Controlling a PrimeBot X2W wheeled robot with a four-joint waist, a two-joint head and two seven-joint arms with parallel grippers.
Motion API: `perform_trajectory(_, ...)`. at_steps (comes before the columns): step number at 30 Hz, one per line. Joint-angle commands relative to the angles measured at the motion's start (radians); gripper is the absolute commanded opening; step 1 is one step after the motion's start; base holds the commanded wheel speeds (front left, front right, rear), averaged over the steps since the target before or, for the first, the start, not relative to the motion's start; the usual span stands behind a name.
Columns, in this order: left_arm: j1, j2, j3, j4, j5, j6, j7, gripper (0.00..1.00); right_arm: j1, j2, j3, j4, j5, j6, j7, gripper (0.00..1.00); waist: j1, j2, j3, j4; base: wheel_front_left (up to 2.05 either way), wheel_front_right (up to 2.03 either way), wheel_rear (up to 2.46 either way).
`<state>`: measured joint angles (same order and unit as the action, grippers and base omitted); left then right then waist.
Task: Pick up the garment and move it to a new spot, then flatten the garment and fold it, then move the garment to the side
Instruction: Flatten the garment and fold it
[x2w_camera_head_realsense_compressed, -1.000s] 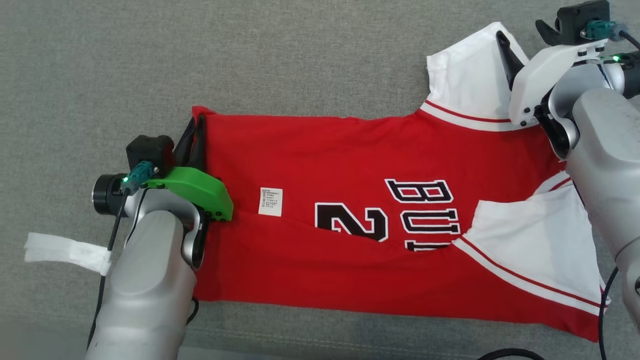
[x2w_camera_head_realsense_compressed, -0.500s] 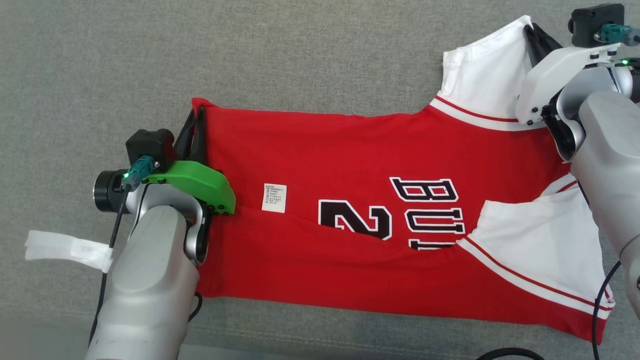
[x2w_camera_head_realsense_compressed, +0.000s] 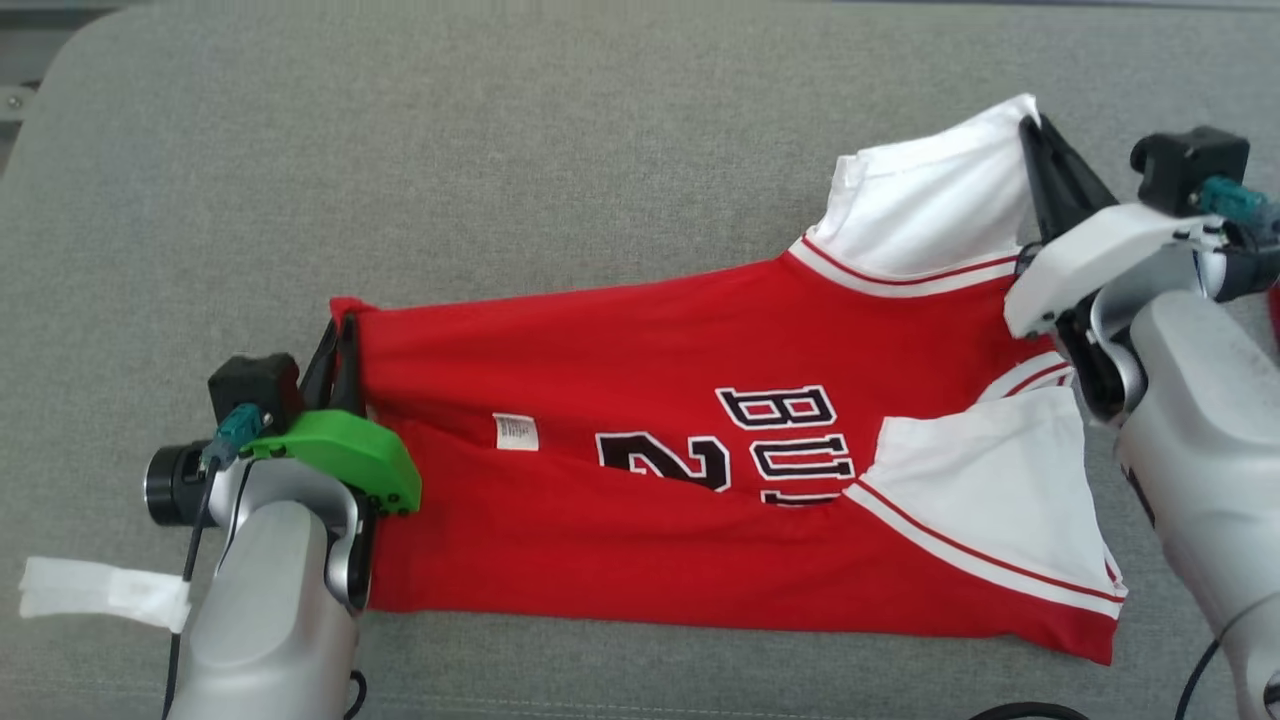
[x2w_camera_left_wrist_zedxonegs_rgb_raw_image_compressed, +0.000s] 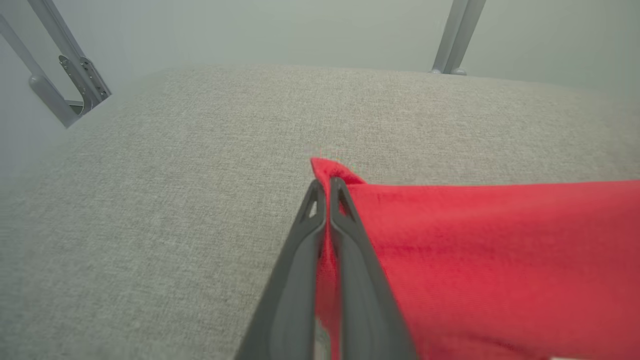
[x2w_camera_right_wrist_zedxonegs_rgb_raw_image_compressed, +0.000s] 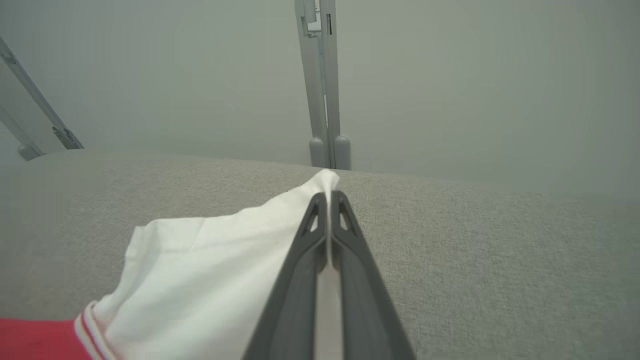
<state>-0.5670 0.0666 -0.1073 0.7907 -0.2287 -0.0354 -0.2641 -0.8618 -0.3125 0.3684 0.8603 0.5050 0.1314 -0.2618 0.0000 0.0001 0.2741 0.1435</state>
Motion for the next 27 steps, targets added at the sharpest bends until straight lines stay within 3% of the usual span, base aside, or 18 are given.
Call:
perform_trajectory(1,0.028,0.013,0.014,0.004,0.011,-0.008,0.001,0.0,0.062,0.003,-0.01,-0.046,-0.011,-0.002,-0.004,0.0,0.0,-0.0001,-0.083,-0.042,0.0,0.0,0.0)
perform_trajectory(6,0.093,0.023,0.051,-0.011,0.026,-0.019,0.001,0.0,0.227,0.008,-0.05,-0.168,-0.01,-0.002,-0.003,0.0,0.0,-0.0001,-0.123,-0.067,0.0,0.0,0.0)
perform_trajectory(14,0.186,0.011,0.079,-0.039,0.04,-0.044,0.001,0.0,0.402,0.031,-0.051,-0.265,-0.001,-0.002,-0.003,0.0,0.0,-0.0001,-0.153,-0.095,0.0,0.0,0.0)
perform_trajectory(27,0.33,-0.013,0.115,-0.117,0.043,-0.047,0.001,0.01,0.563,0.078,-0.092,-0.292,-0.012,-0.002,-0.003,0.0,0.0,-0.0001,-0.182,-0.116,0.0,0.0,0.0)
